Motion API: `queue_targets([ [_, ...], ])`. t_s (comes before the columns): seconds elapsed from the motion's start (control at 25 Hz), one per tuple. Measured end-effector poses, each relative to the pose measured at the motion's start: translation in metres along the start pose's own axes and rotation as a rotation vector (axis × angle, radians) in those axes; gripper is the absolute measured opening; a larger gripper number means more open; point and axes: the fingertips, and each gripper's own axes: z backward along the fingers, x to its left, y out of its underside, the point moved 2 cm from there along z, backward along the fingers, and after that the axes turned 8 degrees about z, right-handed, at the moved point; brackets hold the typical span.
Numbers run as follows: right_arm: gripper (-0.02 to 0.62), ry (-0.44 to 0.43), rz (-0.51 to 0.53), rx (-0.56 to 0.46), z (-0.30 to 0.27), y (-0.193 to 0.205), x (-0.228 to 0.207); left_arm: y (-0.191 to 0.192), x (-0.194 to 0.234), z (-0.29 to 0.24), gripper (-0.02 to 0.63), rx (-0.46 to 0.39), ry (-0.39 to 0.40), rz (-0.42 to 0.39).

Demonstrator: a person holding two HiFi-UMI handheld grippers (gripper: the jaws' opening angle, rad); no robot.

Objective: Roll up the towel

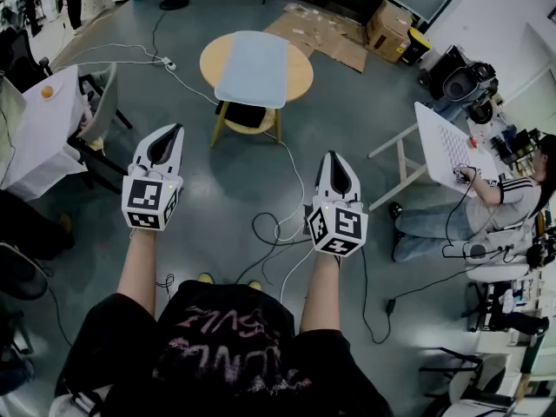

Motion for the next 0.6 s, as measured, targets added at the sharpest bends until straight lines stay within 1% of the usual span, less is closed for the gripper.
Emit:
queue_targets([
  [0.4,0.003,0.019,0.010,0.004,0.011,-0.001,0.005,0.001,-0.003,0.008,0.009,-0.002,0.011,0.011],
  [0.6,0.005,0.000,0.045,-0.005,0.015,-0.008,0.014,-0.002,0.000,0.014,0.009,-0.011,0.013,0.002],
])
